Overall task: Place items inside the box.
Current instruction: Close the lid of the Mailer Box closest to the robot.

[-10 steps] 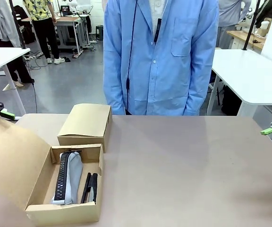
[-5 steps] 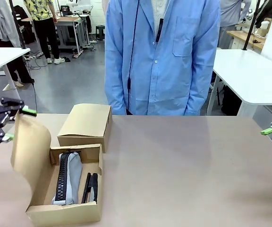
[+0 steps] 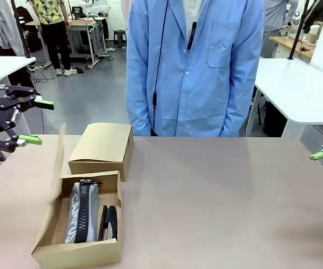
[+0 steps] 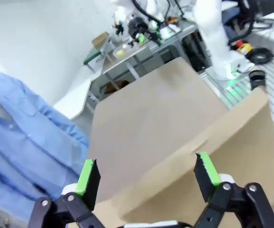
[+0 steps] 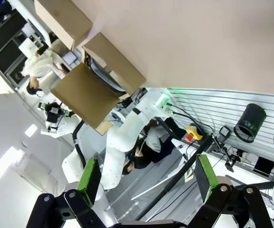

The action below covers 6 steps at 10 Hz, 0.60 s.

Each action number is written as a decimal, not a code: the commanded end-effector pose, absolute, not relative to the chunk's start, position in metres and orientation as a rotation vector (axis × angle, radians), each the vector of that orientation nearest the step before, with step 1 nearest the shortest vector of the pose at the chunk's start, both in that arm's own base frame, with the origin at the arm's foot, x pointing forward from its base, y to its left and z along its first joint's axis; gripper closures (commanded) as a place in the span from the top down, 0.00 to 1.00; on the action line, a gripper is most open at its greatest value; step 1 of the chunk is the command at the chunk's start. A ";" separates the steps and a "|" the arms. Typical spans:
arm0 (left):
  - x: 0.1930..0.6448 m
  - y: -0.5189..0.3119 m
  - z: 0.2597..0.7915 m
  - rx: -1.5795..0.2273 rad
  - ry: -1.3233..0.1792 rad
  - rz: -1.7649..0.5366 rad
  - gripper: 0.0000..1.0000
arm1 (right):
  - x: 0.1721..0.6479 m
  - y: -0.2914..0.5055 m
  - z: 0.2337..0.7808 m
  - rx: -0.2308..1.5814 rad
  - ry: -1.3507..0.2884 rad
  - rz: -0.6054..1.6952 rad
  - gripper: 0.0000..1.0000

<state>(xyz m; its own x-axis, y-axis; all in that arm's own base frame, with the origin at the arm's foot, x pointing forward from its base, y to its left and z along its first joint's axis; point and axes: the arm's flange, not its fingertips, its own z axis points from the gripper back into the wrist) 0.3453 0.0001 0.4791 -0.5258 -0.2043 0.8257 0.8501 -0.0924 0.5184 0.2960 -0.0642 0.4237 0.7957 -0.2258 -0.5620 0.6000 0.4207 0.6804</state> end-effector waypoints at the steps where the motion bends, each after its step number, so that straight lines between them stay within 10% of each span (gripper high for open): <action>1: 0.350 -0.012 0.437 -0.731 -1.360 -1.808 1.00 | 0.295 -0.065 0.427 1.016 0.424 -0.541 1.00; 6: 0.351 -0.051 0.391 -0.760 -1.170 -1.879 1.00 | 0.295 -0.065 0.427 1.016 0.424 -0.541 1.00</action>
<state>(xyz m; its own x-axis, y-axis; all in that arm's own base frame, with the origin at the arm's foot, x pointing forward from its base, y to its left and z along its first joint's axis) 0.3533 -0.0509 0.4278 -0.4943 -0.2857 0.8210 0.8667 -0.2348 0.4402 0.2960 -0.0642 0.4237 0.7955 -0.2260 -0.5623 0.6003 0.4209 0.6801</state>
